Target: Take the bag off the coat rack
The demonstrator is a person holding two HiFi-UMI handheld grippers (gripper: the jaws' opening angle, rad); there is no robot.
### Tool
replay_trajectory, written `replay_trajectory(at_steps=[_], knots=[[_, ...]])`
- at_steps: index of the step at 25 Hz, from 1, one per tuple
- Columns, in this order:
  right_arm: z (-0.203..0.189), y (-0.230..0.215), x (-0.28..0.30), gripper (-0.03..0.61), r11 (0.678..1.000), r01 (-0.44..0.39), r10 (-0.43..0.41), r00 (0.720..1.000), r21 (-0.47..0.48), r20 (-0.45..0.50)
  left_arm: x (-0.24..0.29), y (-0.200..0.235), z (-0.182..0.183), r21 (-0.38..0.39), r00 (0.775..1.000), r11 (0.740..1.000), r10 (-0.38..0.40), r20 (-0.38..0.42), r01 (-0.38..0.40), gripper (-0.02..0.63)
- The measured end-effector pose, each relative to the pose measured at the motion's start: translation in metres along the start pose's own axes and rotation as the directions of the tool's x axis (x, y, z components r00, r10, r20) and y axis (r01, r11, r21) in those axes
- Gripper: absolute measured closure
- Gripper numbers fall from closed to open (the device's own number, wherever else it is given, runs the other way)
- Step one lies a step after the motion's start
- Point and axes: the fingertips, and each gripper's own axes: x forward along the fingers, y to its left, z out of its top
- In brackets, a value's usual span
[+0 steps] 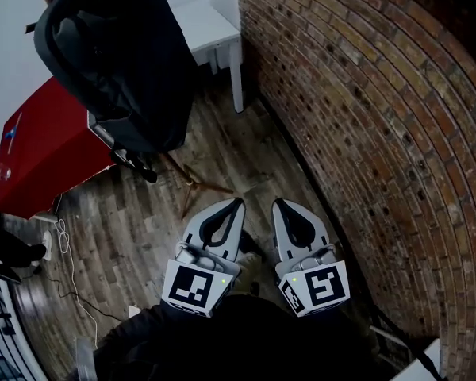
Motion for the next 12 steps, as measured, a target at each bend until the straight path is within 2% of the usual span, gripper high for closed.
replay_trajectory(at_steps=[6, 12], knots=[[0.006, -0.042, 0.109, 0.571, 0.993, -0.120, 0.120, 0.992, -0.014, -0.033, 0.082, 0.067, 0.003, -0.028, 0.997, 0.997, 0.079, 0.005, -0.078, 0.604], [0.026, -0.062, 0.194, 0.571, 0.978, -0.207, 0.205, 0.977, -0.039, -0.050, 0.132, 0.127, 0.019, -0.042, 0.989, 0.989, 0.144, 0.021, -0.143, 0.604]])
